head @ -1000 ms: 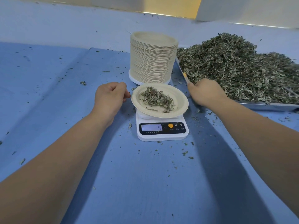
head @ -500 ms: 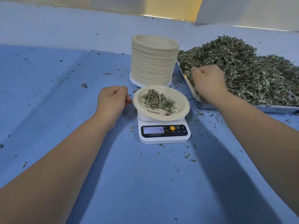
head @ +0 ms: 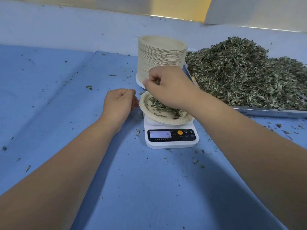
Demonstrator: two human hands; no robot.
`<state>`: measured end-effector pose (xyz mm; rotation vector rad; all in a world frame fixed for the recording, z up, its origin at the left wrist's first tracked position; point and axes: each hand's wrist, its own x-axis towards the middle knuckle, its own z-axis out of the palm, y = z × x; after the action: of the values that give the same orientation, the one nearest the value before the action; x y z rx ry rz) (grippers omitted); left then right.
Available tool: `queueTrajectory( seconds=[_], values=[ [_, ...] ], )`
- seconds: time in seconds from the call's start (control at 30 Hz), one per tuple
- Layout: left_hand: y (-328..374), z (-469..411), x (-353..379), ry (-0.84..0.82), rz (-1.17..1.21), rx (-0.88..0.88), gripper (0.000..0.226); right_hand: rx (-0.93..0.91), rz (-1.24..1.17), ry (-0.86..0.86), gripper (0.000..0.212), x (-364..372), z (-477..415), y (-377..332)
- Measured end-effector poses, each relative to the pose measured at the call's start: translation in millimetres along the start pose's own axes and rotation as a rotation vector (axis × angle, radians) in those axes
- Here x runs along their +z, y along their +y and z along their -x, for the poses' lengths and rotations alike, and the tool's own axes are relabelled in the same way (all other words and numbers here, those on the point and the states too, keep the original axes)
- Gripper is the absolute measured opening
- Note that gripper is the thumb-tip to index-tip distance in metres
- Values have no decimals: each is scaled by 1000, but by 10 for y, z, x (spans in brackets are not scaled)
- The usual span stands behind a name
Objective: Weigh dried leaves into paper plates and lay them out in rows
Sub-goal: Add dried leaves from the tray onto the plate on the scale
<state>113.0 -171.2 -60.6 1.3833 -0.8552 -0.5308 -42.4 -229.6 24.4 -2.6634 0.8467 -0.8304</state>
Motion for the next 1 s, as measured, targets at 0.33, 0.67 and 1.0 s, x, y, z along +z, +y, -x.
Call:
queueTrajectory(
  seconds=[0.33, 0.67, 1.0],
  values=[
    [18, 10, -21, 37, -21, 13, 39, -97, 9, -5, 5, 14, 276, 100],
    [28, 23, -13, 11, -50, -15, 37, 66, -200, -140, 49, -123, 539, 303],
    [44, 54, -2, -11, -55, -8, 37, 328, -157, 321, 25, -154, 654, 923]
  ],
)
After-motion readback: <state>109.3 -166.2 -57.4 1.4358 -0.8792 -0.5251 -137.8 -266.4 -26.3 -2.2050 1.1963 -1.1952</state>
